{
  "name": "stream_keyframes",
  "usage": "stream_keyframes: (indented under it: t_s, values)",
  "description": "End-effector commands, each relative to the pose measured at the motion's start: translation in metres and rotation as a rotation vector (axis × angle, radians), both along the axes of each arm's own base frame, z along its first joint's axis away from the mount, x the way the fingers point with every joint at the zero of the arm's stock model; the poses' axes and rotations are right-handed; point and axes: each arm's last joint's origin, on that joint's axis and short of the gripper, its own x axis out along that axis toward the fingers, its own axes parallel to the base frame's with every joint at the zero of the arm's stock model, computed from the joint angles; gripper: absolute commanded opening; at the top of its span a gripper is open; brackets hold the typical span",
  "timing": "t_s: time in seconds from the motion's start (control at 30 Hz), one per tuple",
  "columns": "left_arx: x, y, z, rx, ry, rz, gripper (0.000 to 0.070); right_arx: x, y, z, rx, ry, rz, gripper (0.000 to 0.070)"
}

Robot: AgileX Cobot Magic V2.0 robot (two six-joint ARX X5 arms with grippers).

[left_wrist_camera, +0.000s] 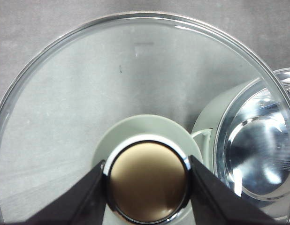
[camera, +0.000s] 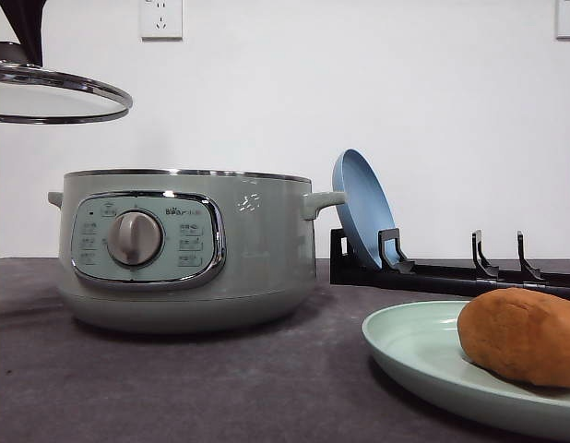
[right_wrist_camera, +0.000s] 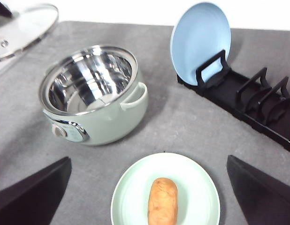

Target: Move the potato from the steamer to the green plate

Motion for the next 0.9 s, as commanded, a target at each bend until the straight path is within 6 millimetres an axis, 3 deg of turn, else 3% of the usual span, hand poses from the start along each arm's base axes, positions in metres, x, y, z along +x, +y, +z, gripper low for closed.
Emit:
stream_keyframes:
  t_s: [0.0,0.4,0.87]
  values:
    - [-0.005,-0.002,0.018,-0.007,-0.091,0.0,0.0016,-0.003,-0.002,0.005,0.01,-0.025,0.005,0.0684]
    - [-0.005,-0.023,0.018,-0.022,-0.088,-0.058,0.0016,-0.004,-0.002,0.005,0.012,-0.027,0.005,0.0684]
    - [-0.019,-0.099,0.018,-0.032,-0.086,-0.288,0.0016,-0.004,-0.002,0.005,0.018,-0.024,0.002,0.0683]
